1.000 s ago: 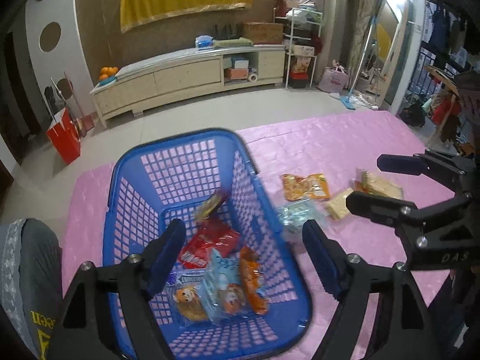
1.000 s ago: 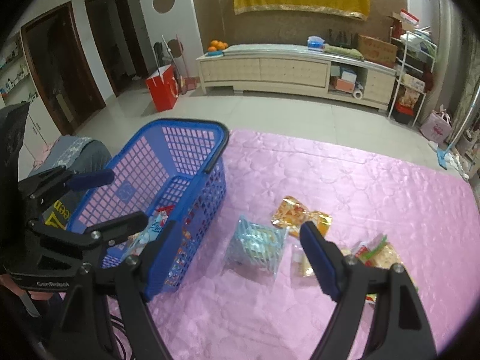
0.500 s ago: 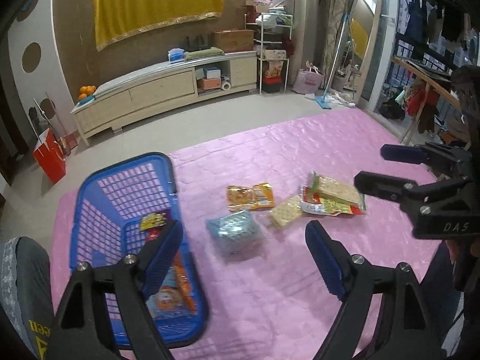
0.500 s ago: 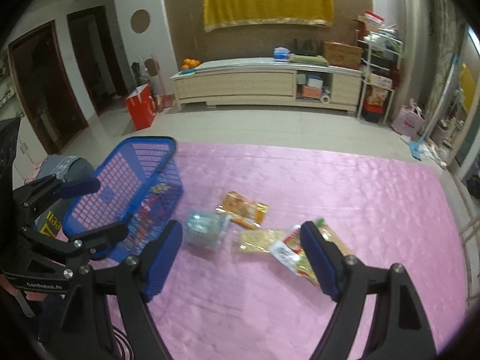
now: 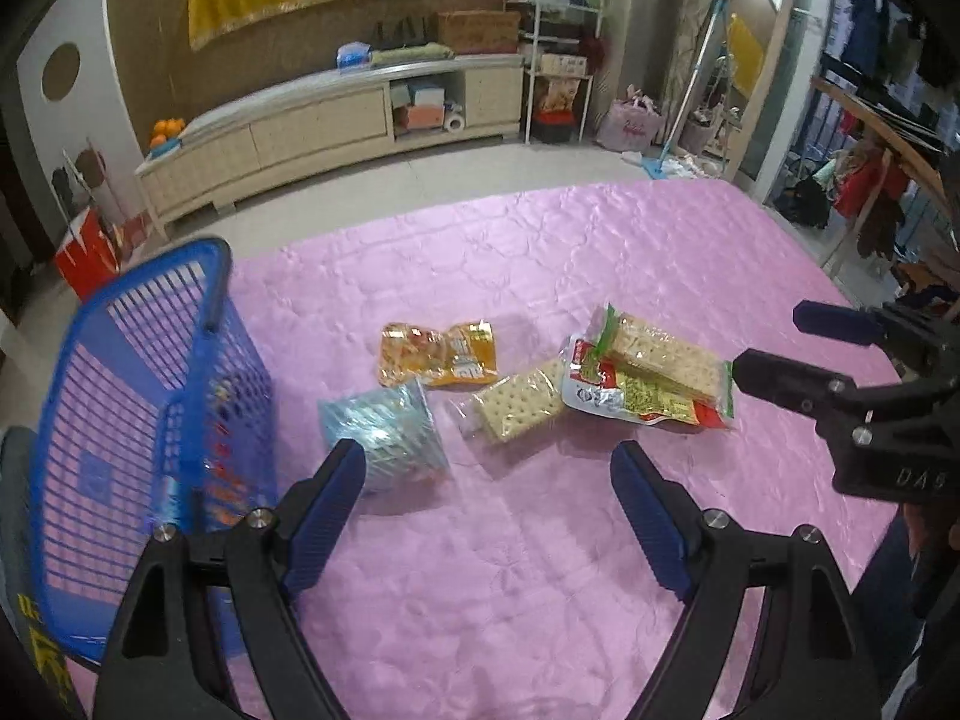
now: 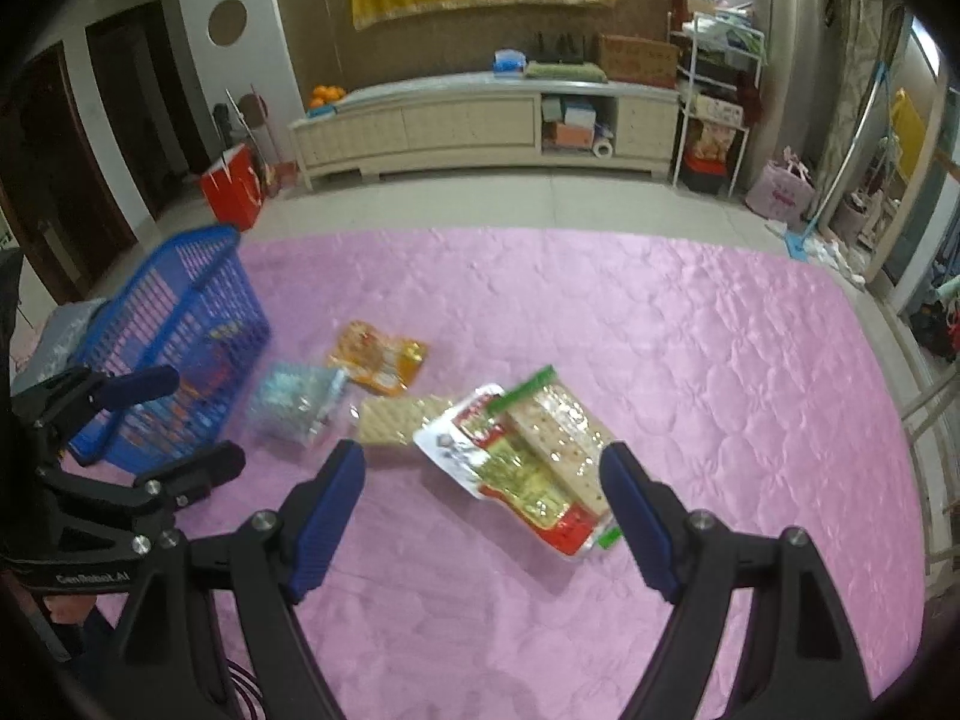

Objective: Organize snacks
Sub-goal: 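Move both grippers from the basket back over the snacks on the bed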

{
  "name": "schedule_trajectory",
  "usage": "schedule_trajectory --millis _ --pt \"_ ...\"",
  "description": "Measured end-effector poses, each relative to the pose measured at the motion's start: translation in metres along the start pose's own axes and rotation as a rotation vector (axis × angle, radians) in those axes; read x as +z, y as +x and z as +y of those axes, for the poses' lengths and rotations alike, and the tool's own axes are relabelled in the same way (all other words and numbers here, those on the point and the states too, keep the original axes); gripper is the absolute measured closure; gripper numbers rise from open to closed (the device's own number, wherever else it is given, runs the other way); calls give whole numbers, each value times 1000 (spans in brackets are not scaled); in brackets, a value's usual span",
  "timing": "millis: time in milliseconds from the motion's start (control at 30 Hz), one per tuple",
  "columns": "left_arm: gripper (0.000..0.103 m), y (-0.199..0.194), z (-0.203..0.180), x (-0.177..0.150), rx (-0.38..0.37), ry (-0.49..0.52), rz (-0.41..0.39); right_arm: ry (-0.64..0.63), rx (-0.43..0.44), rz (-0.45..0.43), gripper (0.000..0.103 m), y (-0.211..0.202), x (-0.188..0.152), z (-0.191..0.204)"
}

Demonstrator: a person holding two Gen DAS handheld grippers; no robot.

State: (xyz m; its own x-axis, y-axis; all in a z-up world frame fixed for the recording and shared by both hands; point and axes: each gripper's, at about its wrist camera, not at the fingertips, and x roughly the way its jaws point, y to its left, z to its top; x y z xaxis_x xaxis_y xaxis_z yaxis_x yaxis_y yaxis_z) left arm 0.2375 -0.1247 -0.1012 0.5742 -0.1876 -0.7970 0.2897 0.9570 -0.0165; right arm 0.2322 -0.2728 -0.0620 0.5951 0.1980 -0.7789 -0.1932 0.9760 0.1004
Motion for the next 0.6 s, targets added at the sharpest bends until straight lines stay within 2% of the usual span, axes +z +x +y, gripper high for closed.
schedule_trajectory --millis 67,267,400,600 --pt "21 12 -1 1 6 -1 12 13 9 15 19 9 -2 -8" --pt "21 41 8 1 101 -14 30 18 19 49 19 36 -3 -13" --pt "21 59 24 3 99 -62 74 15 32 67 19 55 -1 -7" --pt "21 77 39 5 123 -94 92 7 28 91 19 79 6 2"
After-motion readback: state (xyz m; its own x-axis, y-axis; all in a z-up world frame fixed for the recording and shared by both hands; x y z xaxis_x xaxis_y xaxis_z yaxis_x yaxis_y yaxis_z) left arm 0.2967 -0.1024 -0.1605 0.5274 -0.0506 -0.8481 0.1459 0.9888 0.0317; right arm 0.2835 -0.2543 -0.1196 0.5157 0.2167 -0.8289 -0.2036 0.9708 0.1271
